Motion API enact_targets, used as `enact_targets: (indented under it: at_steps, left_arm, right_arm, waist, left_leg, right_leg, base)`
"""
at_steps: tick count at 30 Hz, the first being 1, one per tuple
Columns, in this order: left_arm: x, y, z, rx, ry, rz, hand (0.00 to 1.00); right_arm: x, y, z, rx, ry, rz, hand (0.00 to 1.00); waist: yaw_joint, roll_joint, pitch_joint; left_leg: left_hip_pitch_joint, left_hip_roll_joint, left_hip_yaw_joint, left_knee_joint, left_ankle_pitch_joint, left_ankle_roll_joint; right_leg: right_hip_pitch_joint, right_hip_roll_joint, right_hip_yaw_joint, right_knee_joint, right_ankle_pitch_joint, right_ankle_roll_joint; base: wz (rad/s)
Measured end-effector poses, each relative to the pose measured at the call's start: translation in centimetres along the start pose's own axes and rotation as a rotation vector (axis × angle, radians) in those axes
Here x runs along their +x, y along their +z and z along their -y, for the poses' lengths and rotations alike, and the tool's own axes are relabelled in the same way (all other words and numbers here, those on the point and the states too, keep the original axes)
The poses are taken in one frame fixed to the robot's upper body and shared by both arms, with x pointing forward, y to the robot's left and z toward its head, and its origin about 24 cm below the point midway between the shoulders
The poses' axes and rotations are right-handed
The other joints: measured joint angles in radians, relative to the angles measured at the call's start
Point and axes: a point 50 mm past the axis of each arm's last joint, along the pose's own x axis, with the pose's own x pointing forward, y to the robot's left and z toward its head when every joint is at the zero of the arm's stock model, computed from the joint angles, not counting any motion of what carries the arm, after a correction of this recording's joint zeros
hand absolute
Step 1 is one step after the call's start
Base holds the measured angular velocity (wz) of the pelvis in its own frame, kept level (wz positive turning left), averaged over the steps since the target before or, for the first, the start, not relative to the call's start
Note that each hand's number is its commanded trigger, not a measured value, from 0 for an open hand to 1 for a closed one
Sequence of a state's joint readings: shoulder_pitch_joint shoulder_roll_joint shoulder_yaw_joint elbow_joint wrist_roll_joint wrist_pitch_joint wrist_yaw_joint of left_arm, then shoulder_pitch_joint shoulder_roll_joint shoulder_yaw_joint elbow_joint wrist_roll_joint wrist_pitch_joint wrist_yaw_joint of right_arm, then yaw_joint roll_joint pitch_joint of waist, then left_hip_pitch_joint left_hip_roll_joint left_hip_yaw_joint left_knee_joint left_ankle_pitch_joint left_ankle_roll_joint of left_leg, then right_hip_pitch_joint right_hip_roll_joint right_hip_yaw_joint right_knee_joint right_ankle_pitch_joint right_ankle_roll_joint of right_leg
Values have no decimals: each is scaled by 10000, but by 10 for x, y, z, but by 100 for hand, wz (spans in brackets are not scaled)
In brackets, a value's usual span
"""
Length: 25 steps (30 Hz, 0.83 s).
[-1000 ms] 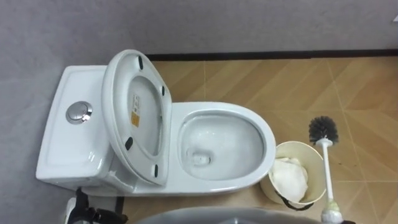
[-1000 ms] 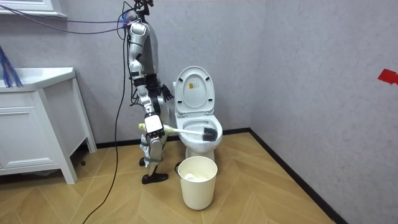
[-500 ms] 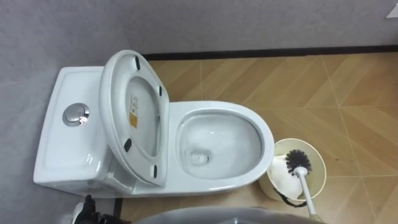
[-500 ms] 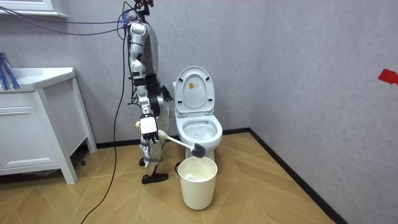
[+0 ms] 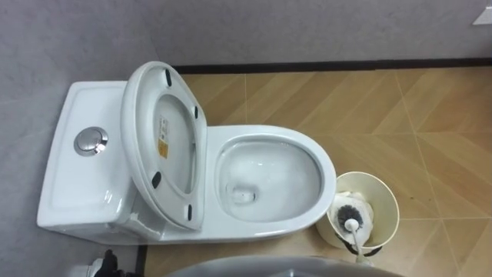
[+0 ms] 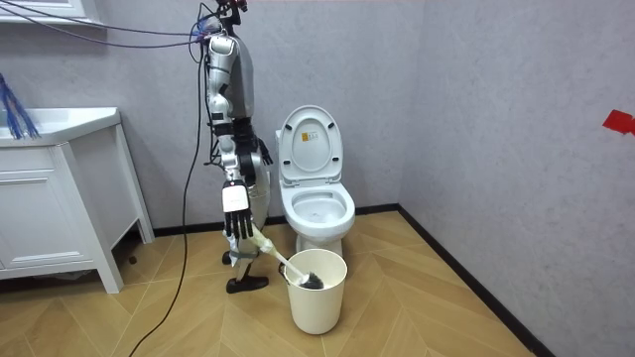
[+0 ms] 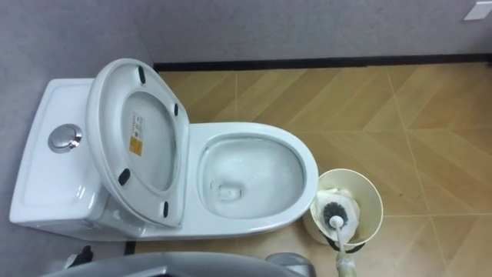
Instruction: Brush toilet
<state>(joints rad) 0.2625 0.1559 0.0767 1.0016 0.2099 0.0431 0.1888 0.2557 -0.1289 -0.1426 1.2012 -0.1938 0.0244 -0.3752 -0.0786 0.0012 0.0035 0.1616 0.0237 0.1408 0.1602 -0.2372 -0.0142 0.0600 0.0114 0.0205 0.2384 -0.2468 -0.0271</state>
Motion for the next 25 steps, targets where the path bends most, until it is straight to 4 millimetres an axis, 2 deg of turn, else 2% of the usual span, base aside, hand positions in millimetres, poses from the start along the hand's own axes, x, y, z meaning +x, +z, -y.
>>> enact_targets:
  at_steps: [14,25]
  left_arm:
    - [0,-4,0,83,-28,-298,0]
    - [-3,-18,4,856,-564,-1051,0]
  right_arm:
    - [0,-1,-2,151,410,-308,0]
    - [-6,-24,-19,9,3180,-2042,0]
  waist:
    - [2,-35,-19]
    - [13,-6,-20]
  left_leg:
    - [68,1,49,2,0,0]
    - [79,0,-35,21,0,1]
  right_leg:
    - [85,-19,-60,-9,2,1]
    - [105,-18,-59,40,9,7]
  base:
    - [0]
    - [0]
